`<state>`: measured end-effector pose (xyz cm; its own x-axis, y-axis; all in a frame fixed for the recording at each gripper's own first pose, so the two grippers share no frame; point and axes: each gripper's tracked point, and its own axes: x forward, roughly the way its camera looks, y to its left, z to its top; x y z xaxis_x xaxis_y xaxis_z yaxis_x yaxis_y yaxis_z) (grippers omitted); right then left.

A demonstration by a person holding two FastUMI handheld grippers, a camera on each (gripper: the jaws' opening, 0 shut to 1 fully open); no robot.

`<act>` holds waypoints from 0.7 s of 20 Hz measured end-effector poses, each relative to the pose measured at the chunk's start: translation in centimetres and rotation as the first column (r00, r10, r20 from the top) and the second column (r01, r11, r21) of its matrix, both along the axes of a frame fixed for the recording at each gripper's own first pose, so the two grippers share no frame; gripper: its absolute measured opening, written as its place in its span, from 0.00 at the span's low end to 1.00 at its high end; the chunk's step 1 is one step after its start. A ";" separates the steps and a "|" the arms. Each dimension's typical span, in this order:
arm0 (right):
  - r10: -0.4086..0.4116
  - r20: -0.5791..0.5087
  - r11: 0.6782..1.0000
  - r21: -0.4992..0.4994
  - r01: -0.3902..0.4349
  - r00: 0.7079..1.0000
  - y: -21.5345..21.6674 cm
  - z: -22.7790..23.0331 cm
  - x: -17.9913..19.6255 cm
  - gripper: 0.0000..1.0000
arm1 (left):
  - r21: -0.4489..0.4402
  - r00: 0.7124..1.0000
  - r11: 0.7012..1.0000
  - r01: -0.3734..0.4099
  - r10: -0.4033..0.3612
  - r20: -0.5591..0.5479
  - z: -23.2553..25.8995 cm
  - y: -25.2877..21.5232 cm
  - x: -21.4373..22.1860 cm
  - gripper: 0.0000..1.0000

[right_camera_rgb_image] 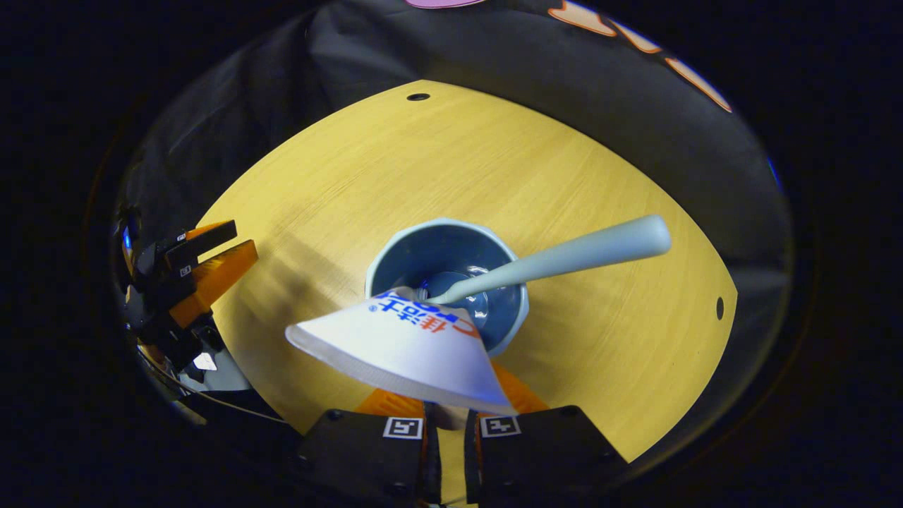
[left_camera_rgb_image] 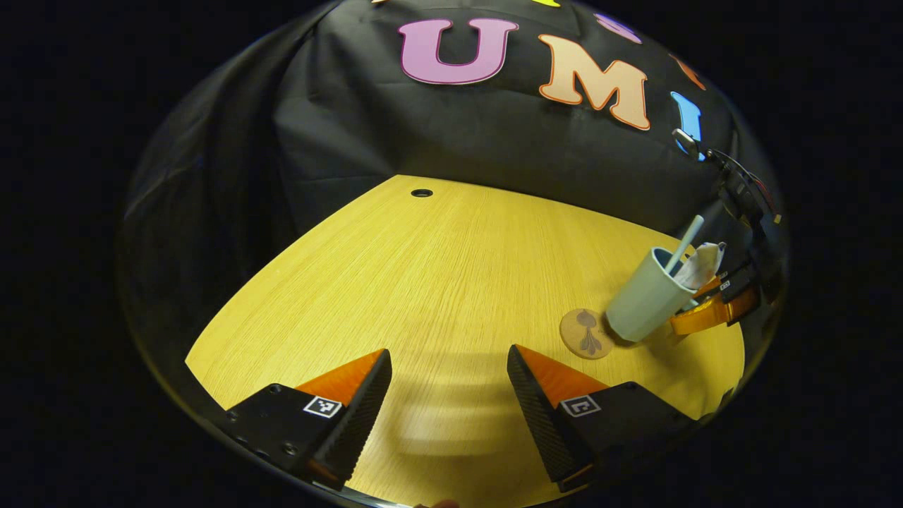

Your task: Put the toothbrush and toothpaste on the desktop into the cup, then pick up the cup and place it on the coaster on the desktop.

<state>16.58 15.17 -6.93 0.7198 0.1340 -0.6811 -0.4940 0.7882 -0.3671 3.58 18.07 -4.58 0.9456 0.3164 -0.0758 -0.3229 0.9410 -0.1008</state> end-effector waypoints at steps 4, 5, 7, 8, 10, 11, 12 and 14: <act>0.041 -0.022 0.999 -0.028 -0.041 0.999 2.1 -0.9 0.1 0.15 | -0.006 1.000 1.000 -0.012 0.012 0.001 0.1 0.8 0.3 0.96; 0.043 -0.029 0.998 -0.037 -0.044 0.999 2.3 -1.1 0.1 0.15 | -0.008 1.000 1.000 -0.015 0.015 0.001 0.2 1.1 0.3 0.96; 0.045 -0.038 0.998 -0.051 -0.047 0.998 2.3 -1.5 0.3 0.15 | -0.013 1.000 1.000 -0.021 0.021 -0.001 0.3 2.1 0.5 0.96; 0.044 -0.042 0.997 -0.058 -0.046 0.998 2.4 -1.7 0.4 0.15 | -0.015 1.000 1.000 -0.023 0.023 -0.003 0.0 2.5 0.4 0.96; 0.039 -0.048 0.997 -0.070 -0.042 0.998 2.3 -2.2 0.5 0.15 | -0.023 1.000 0.999 -0.028 0.028 -0.008 -0.3 3.0 0.3 0.96; 0.034 -0.046 0.996 -0.078 -0.038 0.998 2.3 -2.1 0.6 0.15 | -0.028 1.000 0.999 -0.028 0.028 -0.009 -0.3 3.0 0.3 0.96; 0.031 -0.043 0.996 -0.087 -0.034 0.999 2.4 -2.0 0.4 0.15 | -0.031 1.000 0.999 -0.025 0.025 -0.007 -0.4 3.1 0.3 0.96; 0.031 -0.045 0.996 -0.085 -0.034 0.999 2.5 -1.9 0.4 0.15 | -0.025 1.000 1.000 -0.016 0.016 -0.006 -0.3 3.1 0.4 0.96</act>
<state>16.96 17.71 -8.83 0.6856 0.0968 -0.7215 -0.5356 0.7382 -0.4100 3.97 21.12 -4.92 0.9400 0.3294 -0.0894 -0.3385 0.9330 -0.1219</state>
